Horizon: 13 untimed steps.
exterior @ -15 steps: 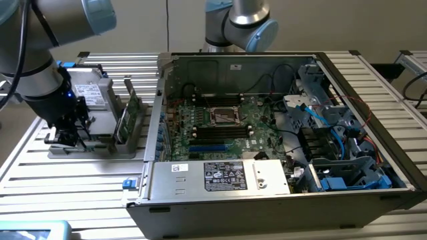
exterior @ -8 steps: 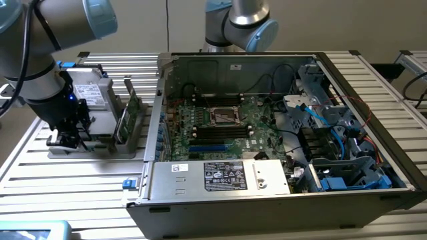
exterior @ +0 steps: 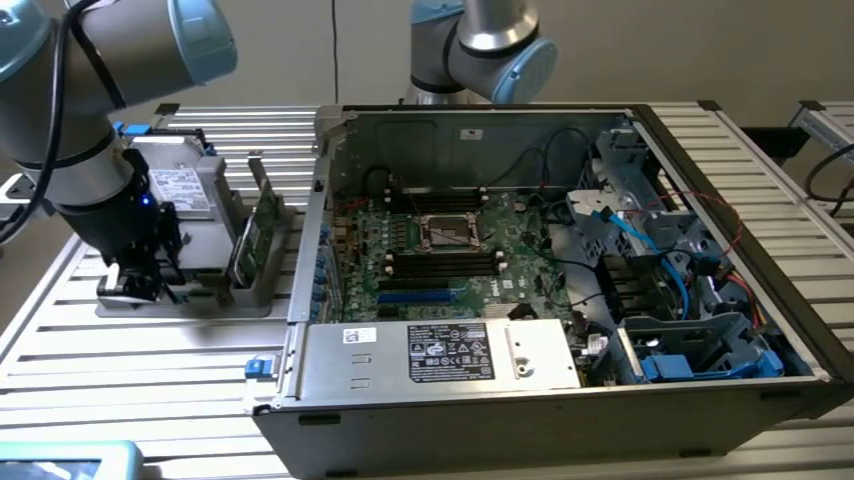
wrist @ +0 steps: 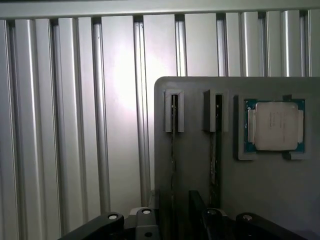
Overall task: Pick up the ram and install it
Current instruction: 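Pick up the ram and move it above insertion slot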
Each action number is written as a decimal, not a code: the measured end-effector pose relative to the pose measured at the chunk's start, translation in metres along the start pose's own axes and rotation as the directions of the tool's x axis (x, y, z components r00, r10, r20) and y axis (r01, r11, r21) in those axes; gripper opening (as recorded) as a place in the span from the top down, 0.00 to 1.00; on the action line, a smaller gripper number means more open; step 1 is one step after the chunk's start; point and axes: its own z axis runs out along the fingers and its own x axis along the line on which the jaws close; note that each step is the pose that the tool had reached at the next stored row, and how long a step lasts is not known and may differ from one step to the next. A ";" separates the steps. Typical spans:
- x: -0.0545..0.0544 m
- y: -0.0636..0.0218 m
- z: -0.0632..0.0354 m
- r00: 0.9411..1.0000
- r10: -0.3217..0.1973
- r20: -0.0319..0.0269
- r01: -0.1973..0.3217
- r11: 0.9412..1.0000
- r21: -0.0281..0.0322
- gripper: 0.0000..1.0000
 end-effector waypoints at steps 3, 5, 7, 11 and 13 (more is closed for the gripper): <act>0.000 0.0000 0.0023 1.000 0.000 0.000 0.000 1.000 0.000 0.64; 0.000 0.0000 0.0038 1.000 0.000 0.000 0.000 1.000 0.000 0.65; 0.000 0.0001 0.0051 1.000 0.000 0.000 0.000 1.000 0.000 0.72; 0.000 0.0001 0.0000 1.000 0.000 0.000 0.000 1.000 0.000 0.87; 0.000 0.0000 -0.0090 1.000 0.000 0.000 0.000 1.000 0.000 0.87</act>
